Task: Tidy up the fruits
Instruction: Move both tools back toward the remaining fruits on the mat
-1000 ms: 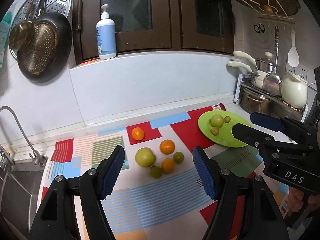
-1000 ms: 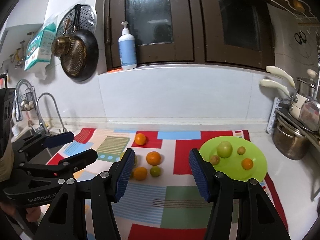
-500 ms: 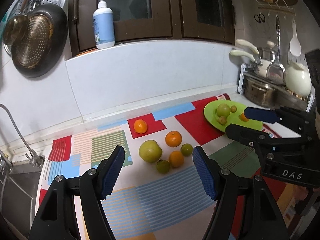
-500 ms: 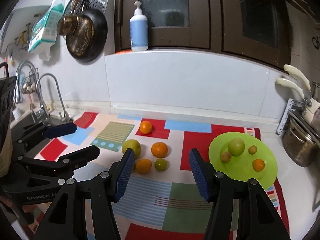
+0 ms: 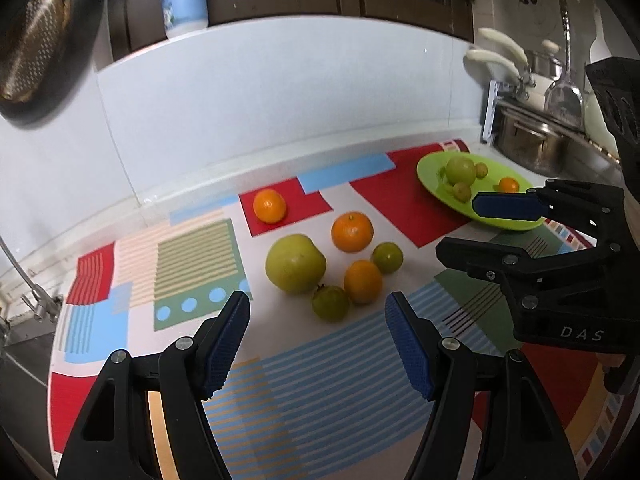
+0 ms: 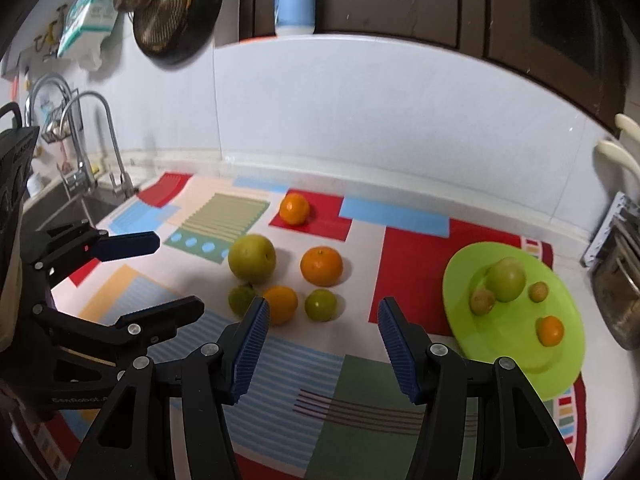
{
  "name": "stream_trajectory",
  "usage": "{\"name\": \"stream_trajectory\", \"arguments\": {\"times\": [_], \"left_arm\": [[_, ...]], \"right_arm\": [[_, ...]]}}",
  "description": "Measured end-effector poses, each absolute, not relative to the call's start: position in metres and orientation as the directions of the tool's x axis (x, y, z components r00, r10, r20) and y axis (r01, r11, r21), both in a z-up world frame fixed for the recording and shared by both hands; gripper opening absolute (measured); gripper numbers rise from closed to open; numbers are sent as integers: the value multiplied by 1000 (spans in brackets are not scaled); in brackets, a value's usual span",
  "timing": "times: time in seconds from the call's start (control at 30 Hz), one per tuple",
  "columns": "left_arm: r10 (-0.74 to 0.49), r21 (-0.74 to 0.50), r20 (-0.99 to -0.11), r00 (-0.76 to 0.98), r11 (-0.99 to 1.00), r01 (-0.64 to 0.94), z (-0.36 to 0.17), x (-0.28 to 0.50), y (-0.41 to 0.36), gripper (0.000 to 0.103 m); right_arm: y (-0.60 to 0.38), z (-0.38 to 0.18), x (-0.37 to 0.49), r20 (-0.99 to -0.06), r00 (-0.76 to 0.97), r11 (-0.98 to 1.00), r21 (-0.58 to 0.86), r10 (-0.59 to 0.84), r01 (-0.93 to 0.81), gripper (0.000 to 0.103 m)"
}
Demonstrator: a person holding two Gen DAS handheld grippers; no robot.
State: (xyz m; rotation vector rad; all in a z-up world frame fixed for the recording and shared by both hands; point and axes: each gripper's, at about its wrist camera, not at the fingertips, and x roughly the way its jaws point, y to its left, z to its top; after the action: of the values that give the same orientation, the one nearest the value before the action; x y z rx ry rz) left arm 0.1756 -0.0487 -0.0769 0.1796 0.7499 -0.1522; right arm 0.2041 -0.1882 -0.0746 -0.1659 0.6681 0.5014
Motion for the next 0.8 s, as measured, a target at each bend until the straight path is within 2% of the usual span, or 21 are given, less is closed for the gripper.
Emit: {"name": "stream_trajectory", "arguments": {"times": [0.23, 0.6, 0.8], "left_arm": [[-81, 88, -735, 673, 973, 213, -99, 194, -46, 69], [-115, 66, -770, 628, 964, 257, -115, 215, -47, 53], [-134, 41, -779, 612, 964, 264, -117, 222, -49, 46]], "right_arm": [[-183, -98, 226, -676, 622, 862, 38, 395, -506, 57], [-171, -123, 254, -719, 568, 845, 51, 402, -533, 56], [-167, -127, 264, -720, 560, 838, 57, 411, -542, 52]]}}
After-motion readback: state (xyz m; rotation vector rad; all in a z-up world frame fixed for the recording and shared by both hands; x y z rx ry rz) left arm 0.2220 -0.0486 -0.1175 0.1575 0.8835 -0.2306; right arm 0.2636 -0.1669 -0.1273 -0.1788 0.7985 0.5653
